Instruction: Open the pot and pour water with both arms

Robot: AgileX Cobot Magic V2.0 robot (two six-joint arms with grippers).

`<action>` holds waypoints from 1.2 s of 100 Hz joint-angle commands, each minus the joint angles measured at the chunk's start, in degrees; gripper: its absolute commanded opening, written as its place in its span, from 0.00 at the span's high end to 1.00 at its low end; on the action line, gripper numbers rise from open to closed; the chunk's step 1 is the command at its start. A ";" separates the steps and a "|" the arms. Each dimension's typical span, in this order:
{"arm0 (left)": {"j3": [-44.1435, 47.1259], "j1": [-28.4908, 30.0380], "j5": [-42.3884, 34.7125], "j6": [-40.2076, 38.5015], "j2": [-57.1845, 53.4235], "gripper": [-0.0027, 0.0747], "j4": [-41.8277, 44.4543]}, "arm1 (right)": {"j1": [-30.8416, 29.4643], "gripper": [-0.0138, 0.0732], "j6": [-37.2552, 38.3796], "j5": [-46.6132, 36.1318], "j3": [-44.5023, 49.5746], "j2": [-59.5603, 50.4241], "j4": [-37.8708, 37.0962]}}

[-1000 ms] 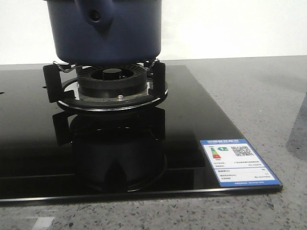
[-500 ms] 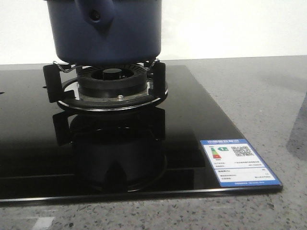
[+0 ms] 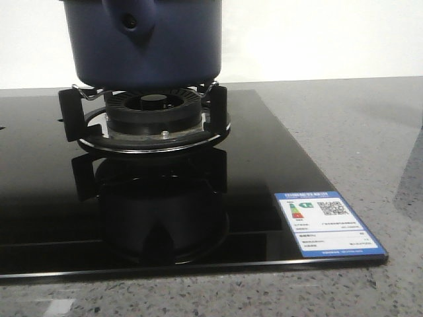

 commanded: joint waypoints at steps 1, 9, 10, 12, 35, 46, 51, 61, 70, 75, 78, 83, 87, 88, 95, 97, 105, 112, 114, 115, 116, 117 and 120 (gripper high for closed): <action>0.56 0.06 -4.37 -0.55 -1.69 0.99 -0.15 | 4.07 0.92 -17.11 2.90 -1.29 0.18 13.68; 0.56 0.06 -4.37 -0.55 -1.69 0.99 -0.15 | 8.19 0.92 -30.47 7.63 -0.74 -2.52 21.48; 0.56 0.06 -4.37 -0.55 -1.69 0.99 -0.15 | 8.51 0.92 -32.34 7.94 -0.43 -2.86 22.81; 0.56 0.06 -4.37 -0.55 -1.69 0.99 -0.15 | 9.35 0.92 -33.85 8.64 -0.21 -3.98 24.45; 0.56 0.06 -4.45 -0.55 -1.58 0.99 -0.15 | 9.26 0.92 -29.14 12.56 4.80 -10.30 22.07; 0.56 0.06 -4.45 -0.55 -1.58 0.99 -0.15 | 9.01 0.92 -20.55 13.95 4.80 -10.57 14.75; 0.56 0.06 -4.45 -0.55 -1.58 0.99 -0.15 | 9.01 0.92 -20.28 14.59 4.80 -10.57 15.29; 0.56 0.06 -4.45 -0.55 -1.58 0.99 -0.15 | 9.01 0.92 -20.28 15.63 4.80 -10.57 16.69; 0.56 0.06 -4.45 -0.55 -1.58 0.99 -0.15 | 9.01 0.92 -20.40 16.42 4.80 -10.57 16.69; 0.56 0.06 -4.45 -0.55 -1.58 0.99 -0.15 | 9.01 0.92 -20.40 16.51 4.80 -10.57 16.69; 0.56 0.06 -4.45 -0.55 -1.58 0.99 -0.15 | 9.01 0.92 -20.40 16.40 4.80 -10.57 16.69; 0.56 0.06 -4.45 -0.55 -1.58 0.99 -0.15 | 9.01 0.92 -20.40 15.92 4.80 -10.57 16.69; 0.56 0.06 -4.45 -0.55 -1.58 0.99 -0.15 | 9.01 0.92 -20.40 15.87 4.80 -10.57 16.69; 0.56 0.06 -4.45 -0.55 -1.58 0.99 -0.15 | 9.01 0.92 -20.40 15.87 4.80 -10.57 16.69; 0.56 0.06 -4.45 -0.55 -1.58 0.99 -0.15 | 9.01 0.92 -20.40 16.06 4.80 -10.57 16.69; 0.56 0.06 -4.45 -0.55 -1.58 0.99 -0.15 | 9.01 0.92 -20.40 16.06 4.80 -10.57 16.69; 0.56 0.06 -4.45 -0.55 -1.58 0.99 -0.15 | 9.01 0.92 -20.40 16.06 4.80 -10.57 16.69; 0.56 0.06 -4.45 -0.55 -1.58 0.99 -0.15 | 9.01 0.92 -20.40 16.06 4.80 -10.57 16.69; 0.56 0.06 -4.45 -0.55 -1.58 0.99 -0.15 | 9.01 0.92 -20.40 16.06 4.80 -10.57 16.69; 0.56 0.06 -4.45 -0.55 -1.58 0.99 -0.15 | 9.01 0.92 -20.40 16.06 4.80 -10.57 16.69; 0.56 0.06 -4.45 -0.55 -1.58 0.99 -0.15 | 9.01 0.92 -20.40 16.06 4.80 -10.57 16.69; 0.56 0.06 -4.45 -0.55 -1.58 0.99 -0.15 | 9.01 0.92 -20.40 16.06 4.80 -10.57 16.69; 0.56 0.06 -4.45 -0.55 -1.58 0.99 -0.15 | 9.01 0.92 -20.40 16.06 4.80 -10.57 16.69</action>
